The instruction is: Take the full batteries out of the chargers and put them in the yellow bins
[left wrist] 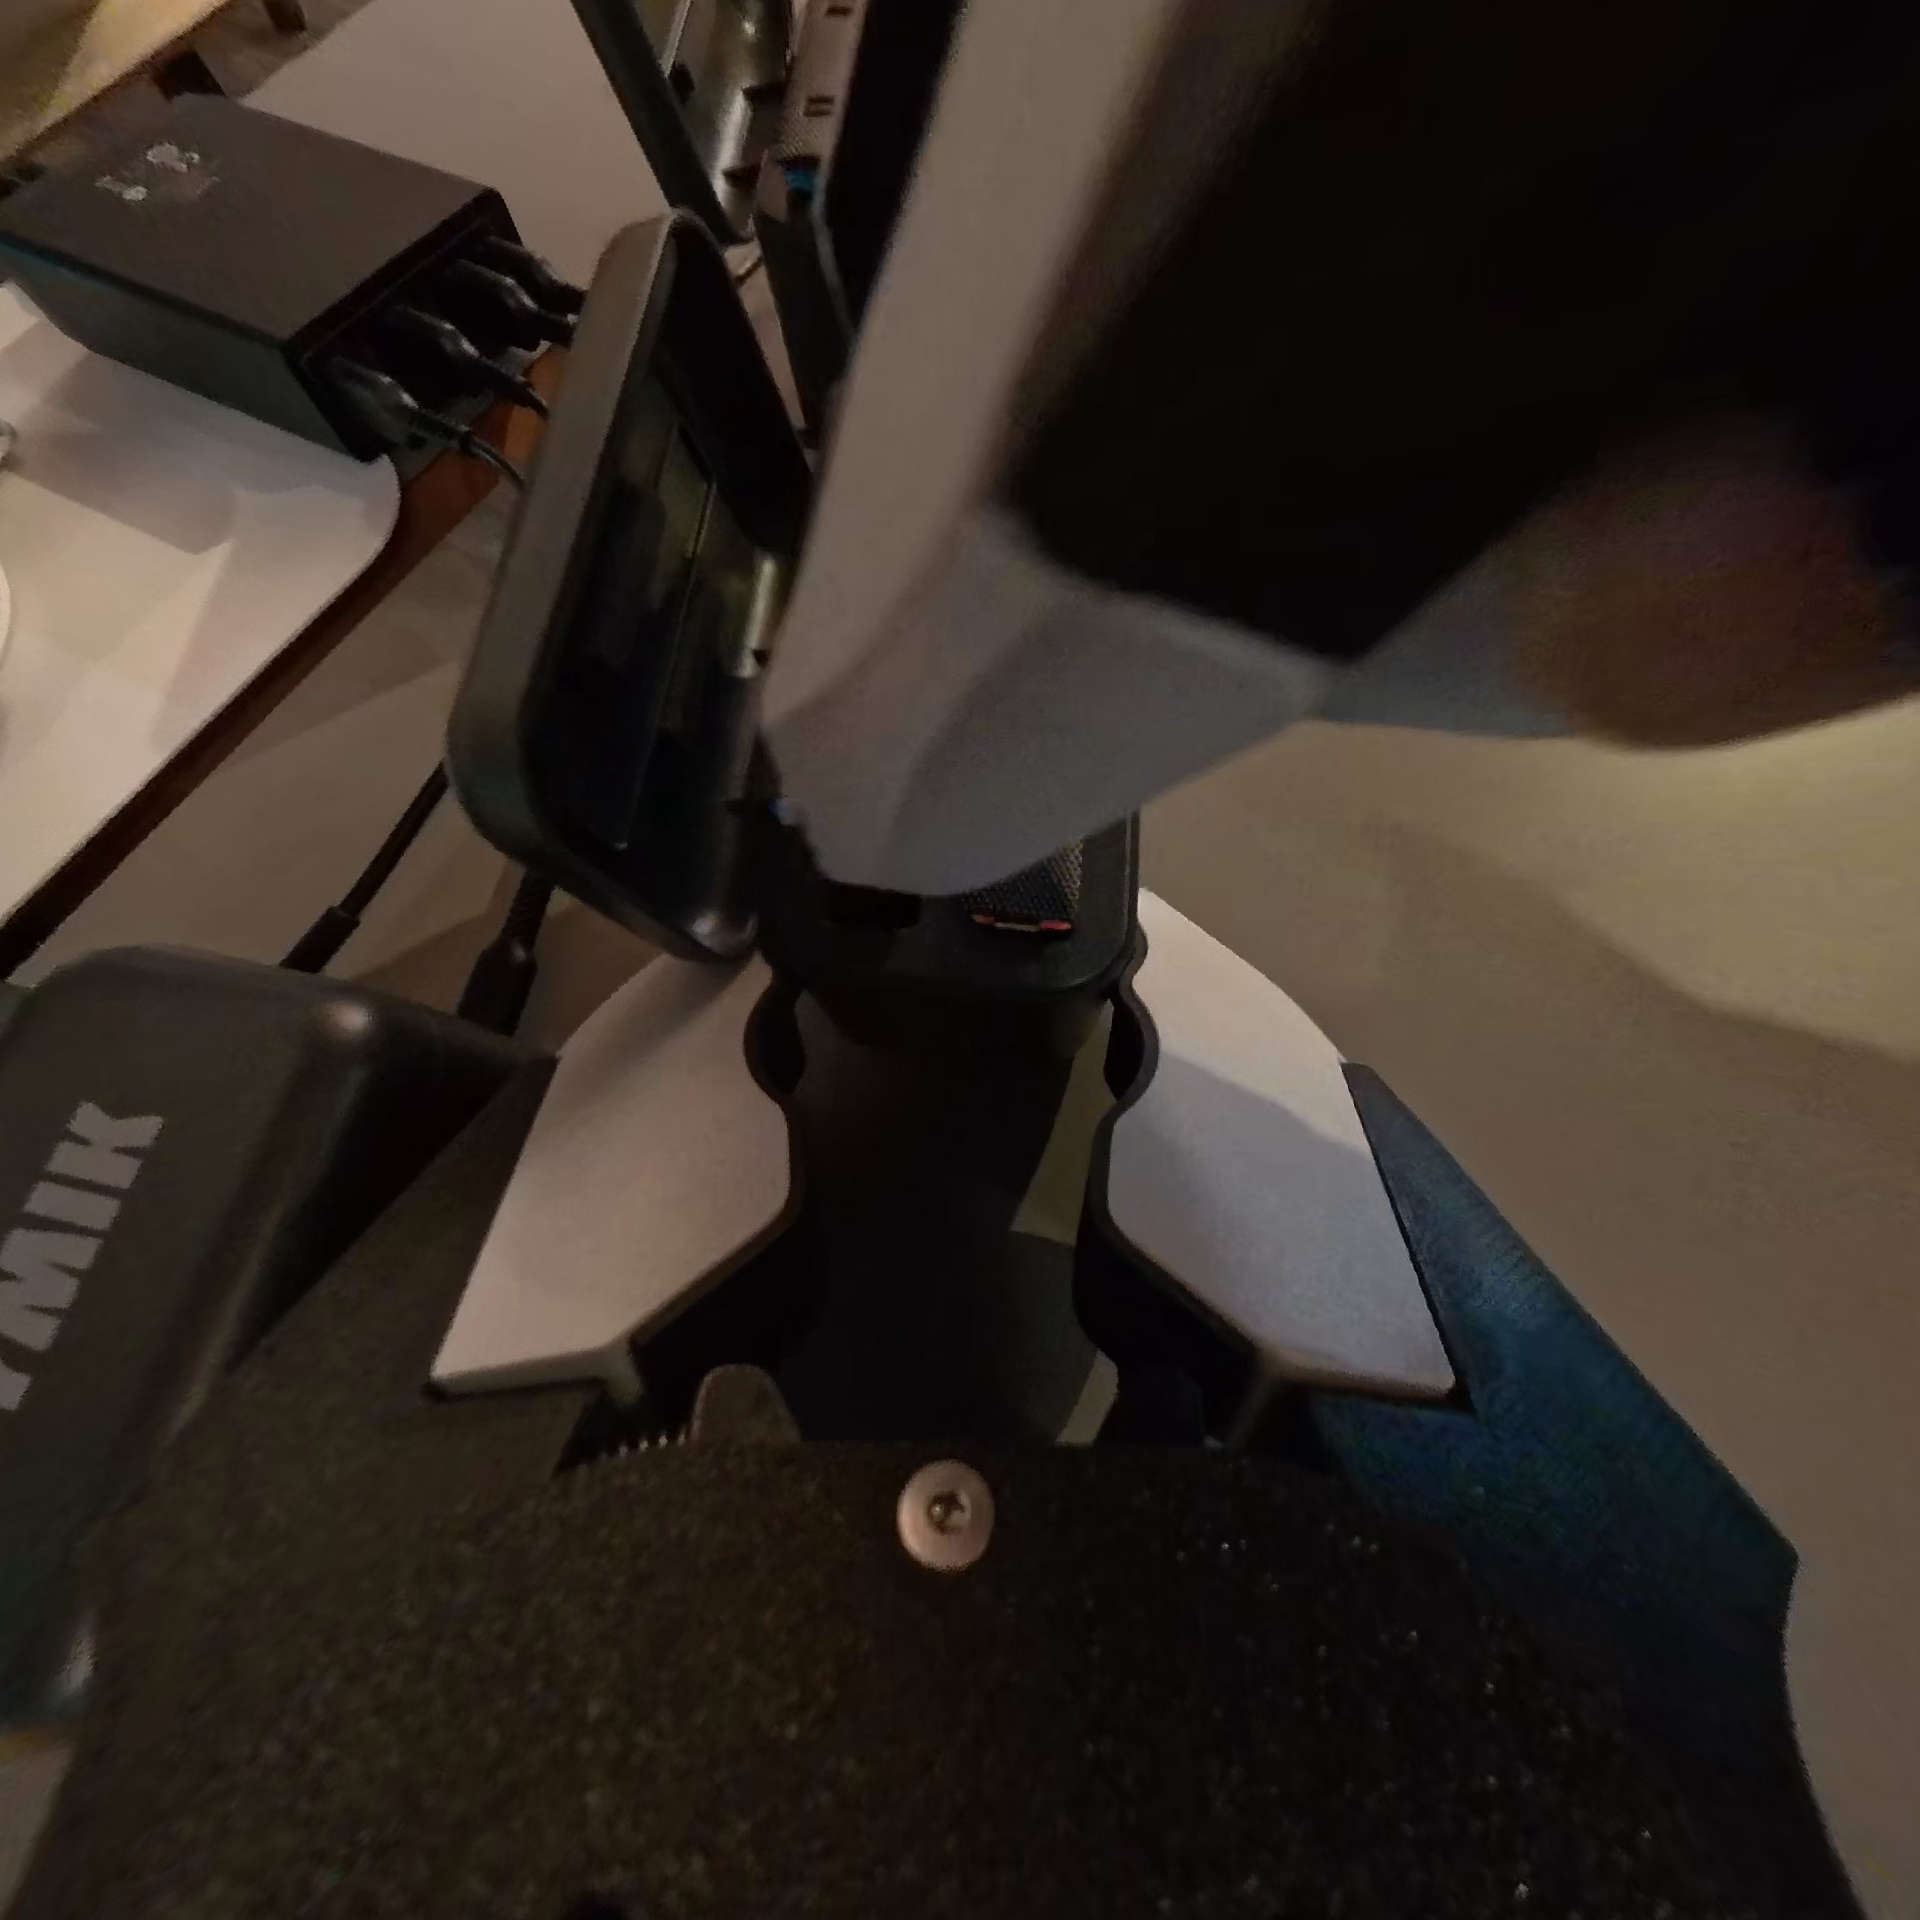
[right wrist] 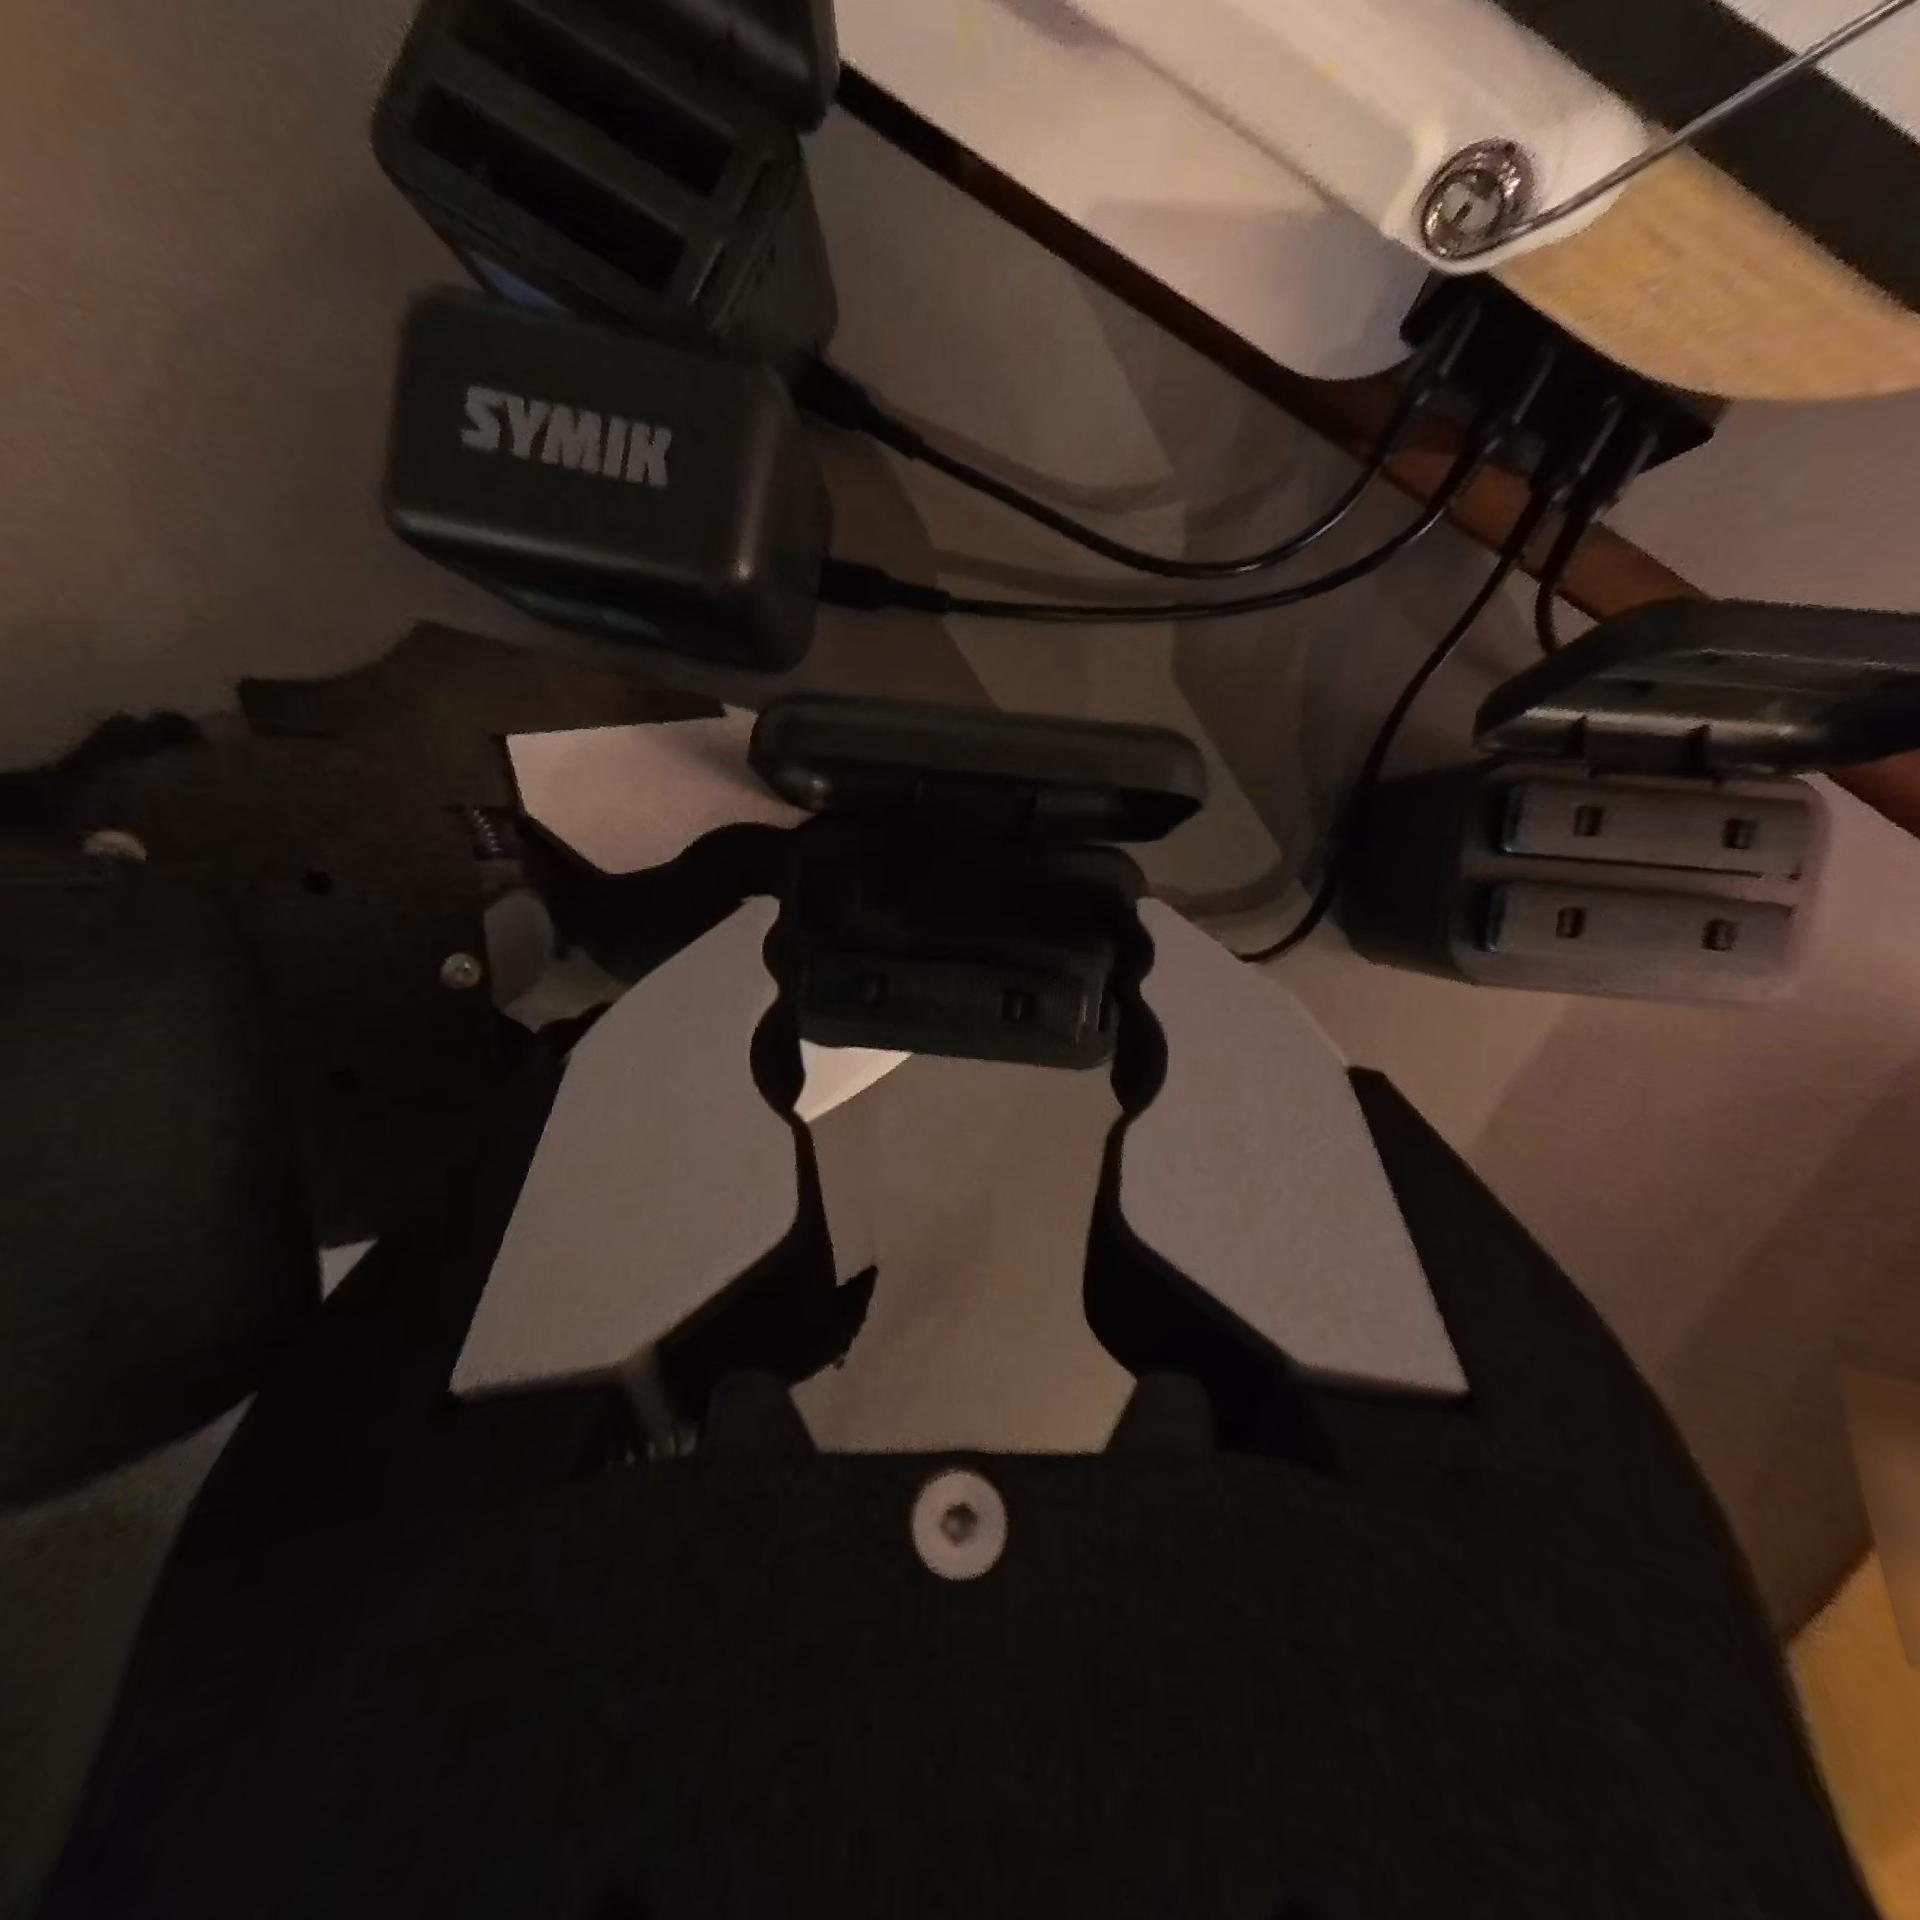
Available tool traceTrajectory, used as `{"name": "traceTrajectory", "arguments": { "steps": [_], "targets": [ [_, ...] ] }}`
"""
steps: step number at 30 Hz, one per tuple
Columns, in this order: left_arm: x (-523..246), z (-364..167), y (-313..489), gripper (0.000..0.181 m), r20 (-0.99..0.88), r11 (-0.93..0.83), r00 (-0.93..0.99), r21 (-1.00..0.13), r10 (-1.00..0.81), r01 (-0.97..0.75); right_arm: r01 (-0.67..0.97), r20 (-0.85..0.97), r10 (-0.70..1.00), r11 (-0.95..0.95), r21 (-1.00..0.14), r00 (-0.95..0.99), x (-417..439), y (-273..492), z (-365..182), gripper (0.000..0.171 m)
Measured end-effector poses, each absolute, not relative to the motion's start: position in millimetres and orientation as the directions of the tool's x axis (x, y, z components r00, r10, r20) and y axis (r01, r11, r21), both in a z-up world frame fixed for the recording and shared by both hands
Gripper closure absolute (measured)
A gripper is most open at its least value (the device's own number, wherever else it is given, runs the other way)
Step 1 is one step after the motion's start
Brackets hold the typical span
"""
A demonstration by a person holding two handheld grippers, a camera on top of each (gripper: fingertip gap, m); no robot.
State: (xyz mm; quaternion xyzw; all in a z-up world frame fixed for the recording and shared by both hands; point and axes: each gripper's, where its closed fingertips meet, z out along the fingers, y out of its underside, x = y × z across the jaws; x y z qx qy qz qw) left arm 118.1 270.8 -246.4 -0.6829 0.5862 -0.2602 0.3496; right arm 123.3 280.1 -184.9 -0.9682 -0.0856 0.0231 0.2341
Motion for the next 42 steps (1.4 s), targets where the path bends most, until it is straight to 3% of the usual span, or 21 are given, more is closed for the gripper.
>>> {"name": "traceTrajectory", "arguments": {
  "steps": [21, 42],
  "targets": [
    [117, -247, 269, 0.124, -0.049, -0.055, 0.149, -0.781, -0.988, -0.623, 0.103, -0.057, 0.157, -0.842, -0.529, 0.986, 133, 278, -146, 0.113],
    [116, -248, 268, 0.124, -0.048, -0.049, 0.136, -0.774, -0.99, -0.631, 0.132, -0.051, 0.177, -0.871, -0.474, 0.983, 122, 281, -177, 0.113]
  ]
}}
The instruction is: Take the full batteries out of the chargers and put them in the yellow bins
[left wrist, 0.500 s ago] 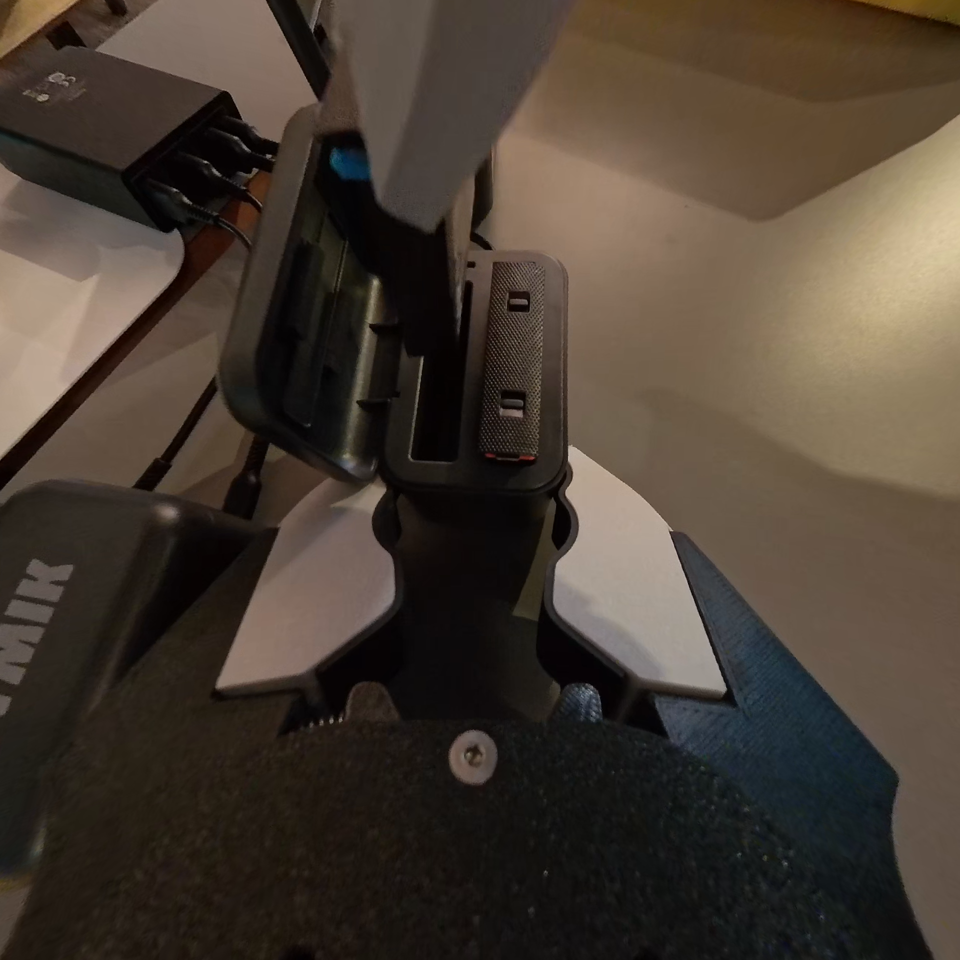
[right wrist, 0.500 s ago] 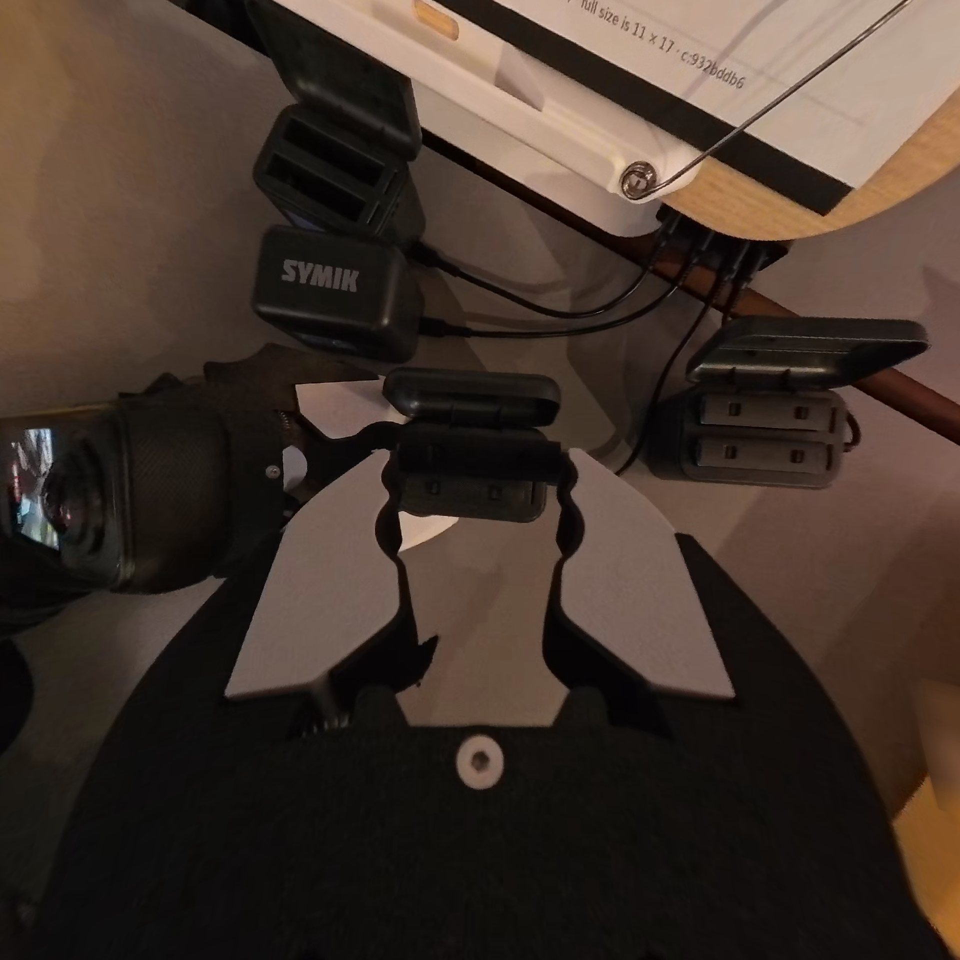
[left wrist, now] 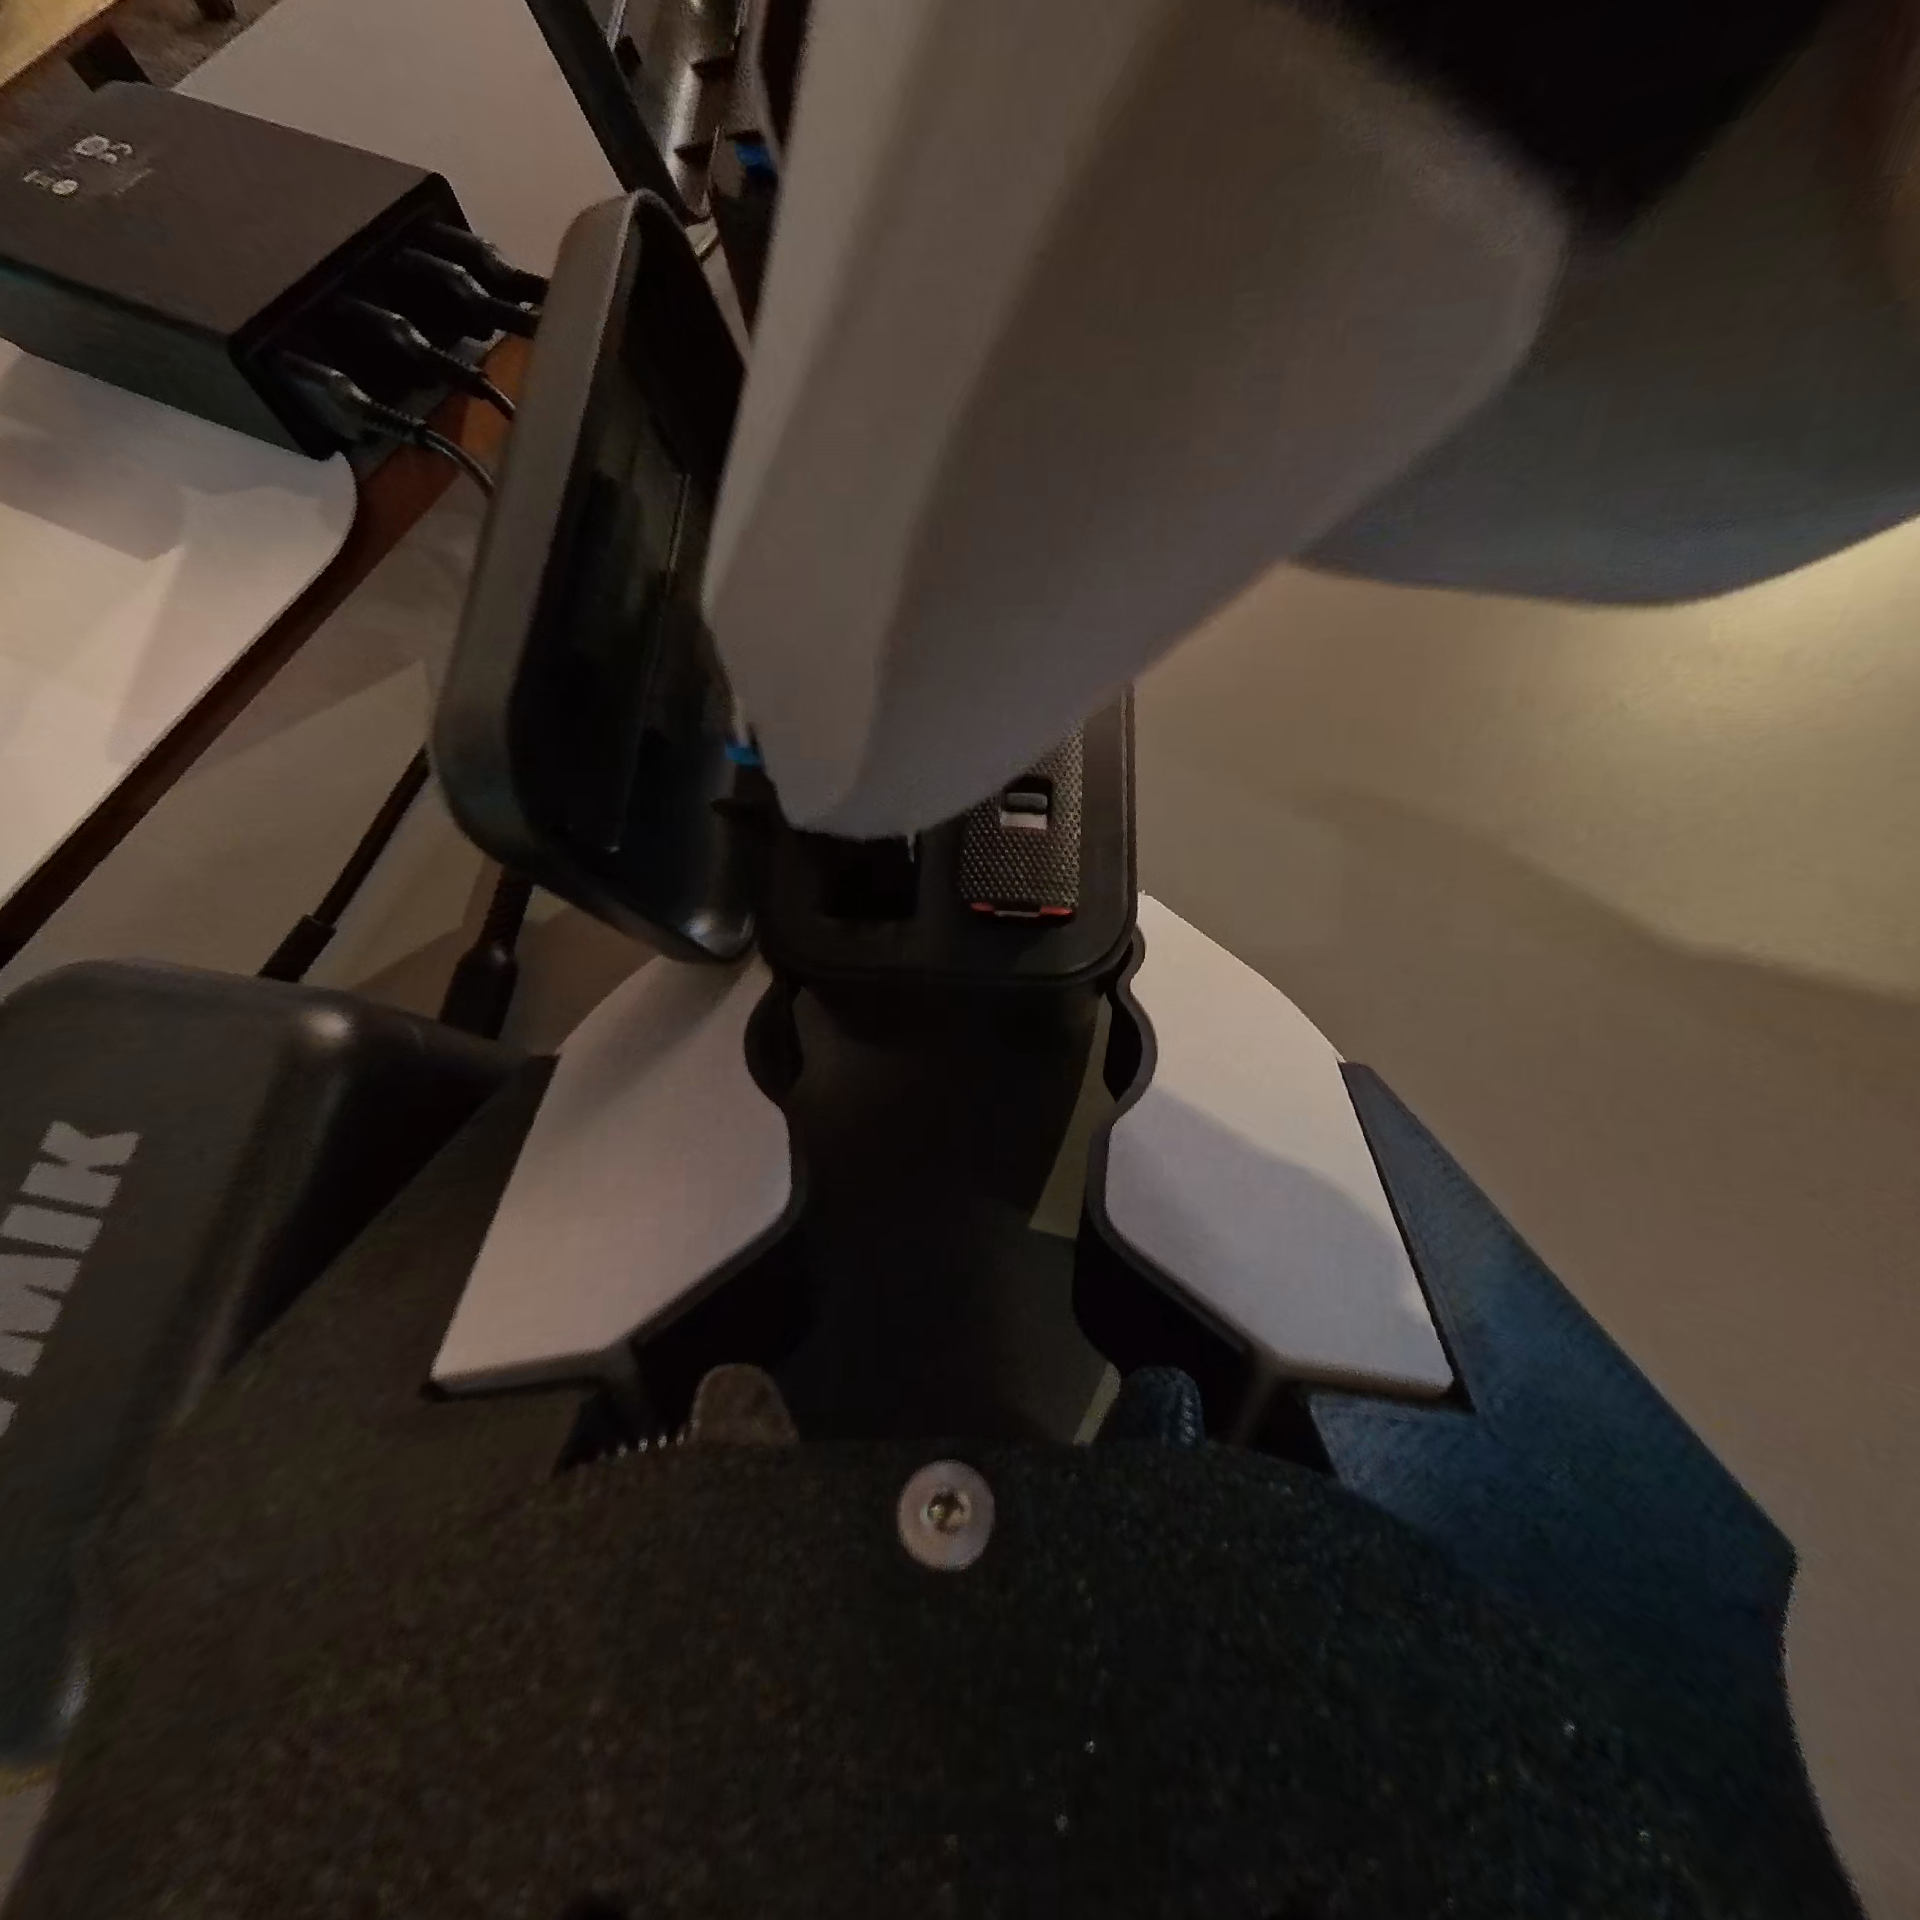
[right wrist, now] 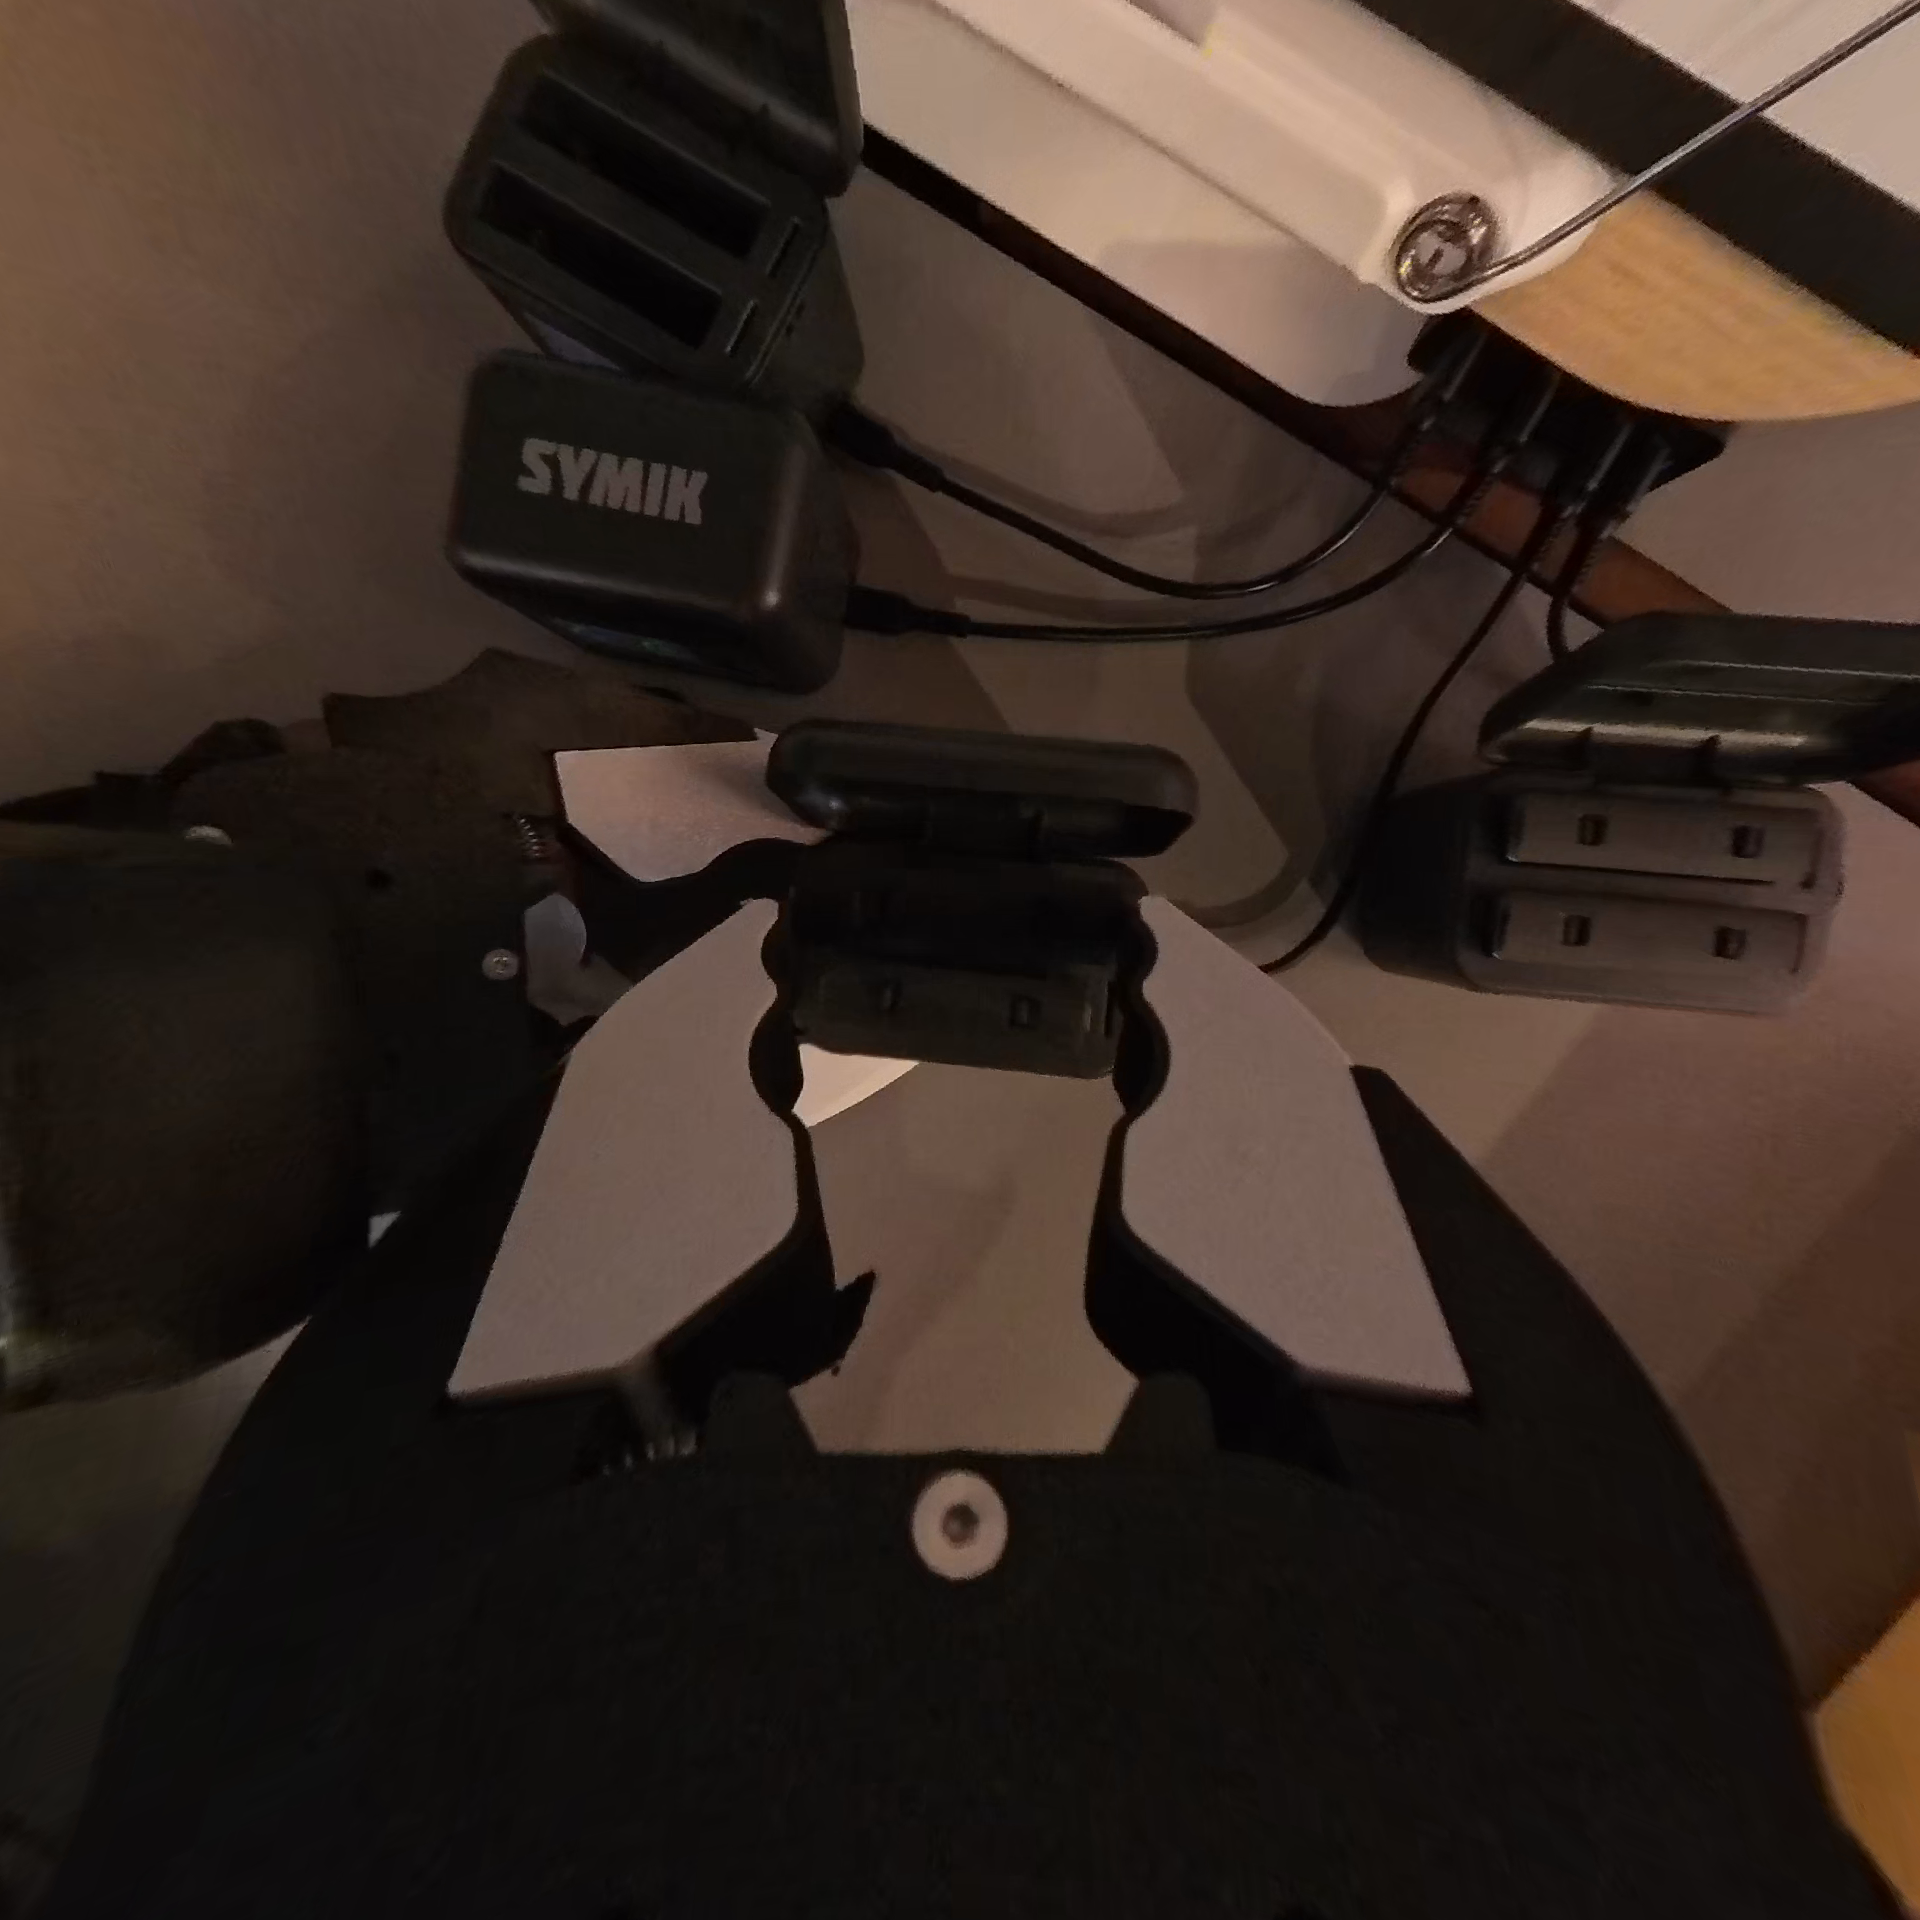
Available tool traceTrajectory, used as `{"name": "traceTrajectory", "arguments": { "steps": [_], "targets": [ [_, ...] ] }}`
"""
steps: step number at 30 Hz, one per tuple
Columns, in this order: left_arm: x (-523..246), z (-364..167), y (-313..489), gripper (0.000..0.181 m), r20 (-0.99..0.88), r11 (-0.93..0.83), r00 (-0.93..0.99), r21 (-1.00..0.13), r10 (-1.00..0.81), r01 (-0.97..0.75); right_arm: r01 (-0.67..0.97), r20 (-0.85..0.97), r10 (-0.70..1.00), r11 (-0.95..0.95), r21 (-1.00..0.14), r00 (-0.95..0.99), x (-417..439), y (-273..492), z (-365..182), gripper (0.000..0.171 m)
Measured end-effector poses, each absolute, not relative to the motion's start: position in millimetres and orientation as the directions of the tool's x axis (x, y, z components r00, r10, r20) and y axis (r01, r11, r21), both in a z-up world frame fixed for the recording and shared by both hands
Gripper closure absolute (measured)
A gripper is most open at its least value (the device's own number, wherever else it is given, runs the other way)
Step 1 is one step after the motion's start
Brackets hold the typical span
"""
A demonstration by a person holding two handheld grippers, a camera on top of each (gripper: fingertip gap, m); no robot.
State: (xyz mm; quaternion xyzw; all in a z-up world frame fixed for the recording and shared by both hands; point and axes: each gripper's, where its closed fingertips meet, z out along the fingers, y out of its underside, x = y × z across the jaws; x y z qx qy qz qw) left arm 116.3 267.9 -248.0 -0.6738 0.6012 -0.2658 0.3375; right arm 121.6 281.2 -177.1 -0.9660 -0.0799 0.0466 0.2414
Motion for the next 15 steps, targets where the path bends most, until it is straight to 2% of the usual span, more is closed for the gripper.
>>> {"name": "traceTrajectory", "arguments": {
  "steps": [7, 10, 15],
  "targets": [
    [117, -248, 268, 0.124, -0.041, -0.053, 0.135, -0.775, -0.99, -0.63, 0.142, -0.054, 0.186, -0.881, -0.451, 0.981, 121, 283, -190, 0.112],
    [116, -248, 268, 0.124, -0.042, -0.053, 0.134, -0.775, -0.99, -0.63, 0.173, -0.035, 0.208, -0.886, -0.429, 0.977, 123, 278, -196, 0.104],
    [117, -248, 268, 0.125, -0.043, -0.051, 0.133, -0.775, -0.99, -0.63, 0.145, -0.065, 0.203, -0.858, -0.492, 0.977, 124, 279, -184, 0.109]
  ]
}}
